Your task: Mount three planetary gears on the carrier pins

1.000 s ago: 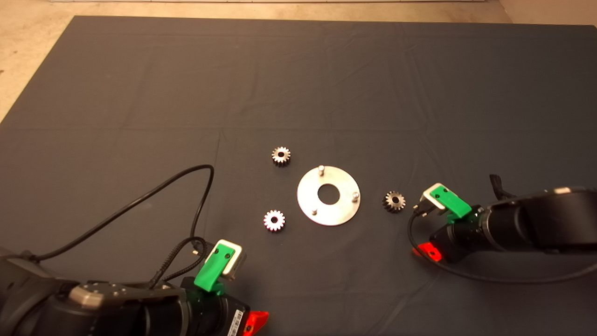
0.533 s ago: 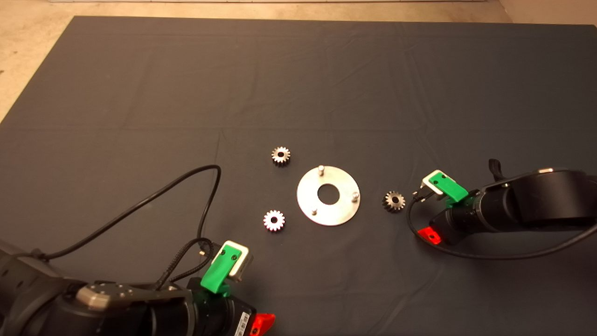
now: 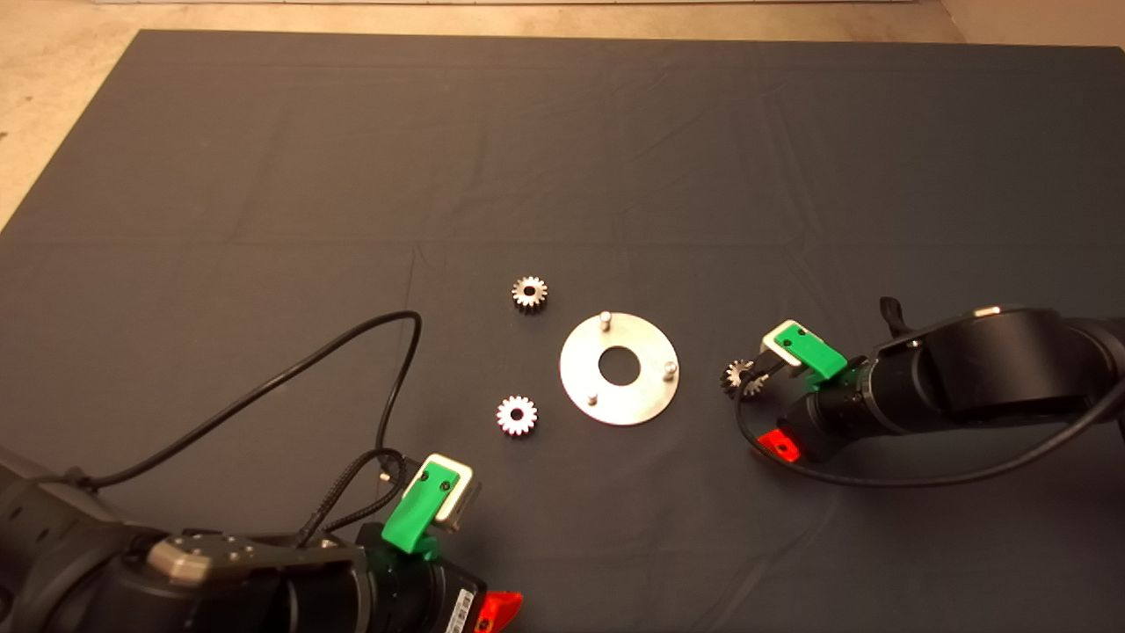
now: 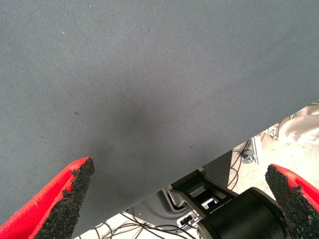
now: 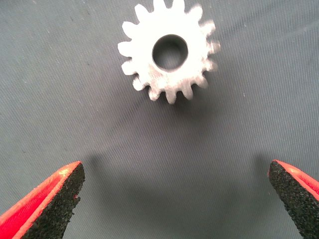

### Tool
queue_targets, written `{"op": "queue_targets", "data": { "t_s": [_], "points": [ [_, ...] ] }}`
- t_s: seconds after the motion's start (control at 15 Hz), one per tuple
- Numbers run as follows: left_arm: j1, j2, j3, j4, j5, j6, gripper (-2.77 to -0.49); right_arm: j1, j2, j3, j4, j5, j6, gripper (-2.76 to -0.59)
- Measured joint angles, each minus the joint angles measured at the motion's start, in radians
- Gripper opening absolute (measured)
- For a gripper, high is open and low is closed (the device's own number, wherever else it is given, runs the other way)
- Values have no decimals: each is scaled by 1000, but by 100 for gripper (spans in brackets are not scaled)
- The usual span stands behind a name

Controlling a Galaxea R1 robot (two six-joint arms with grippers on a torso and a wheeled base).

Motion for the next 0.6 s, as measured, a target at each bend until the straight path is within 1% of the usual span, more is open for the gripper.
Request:
{"op": "queue_targets", "data": {
  "t_s": [0.2,0.27,0.33,0.47,0.53,0.6],
  "points": [
    [0,4,0,0,0,0,-78,13,16,-41,7,0,7,-60],
    [0,6,0,0,0,0,-78,21,23,-60,7,-2,8,-60],
    [0,6,0,0,0,0,-78,31,31,-74,7,-1,10,-60],
    [0,5,0,0,0,0,-78,42,39,-91,10,-1,10,-60],
    [0,7,0,0,0,0,-78,42,42,-103,10,0,11,-60],
    [0,8,0,0,0,0,-78,41,43,-116,13,7,11,-60]
  ]
}}
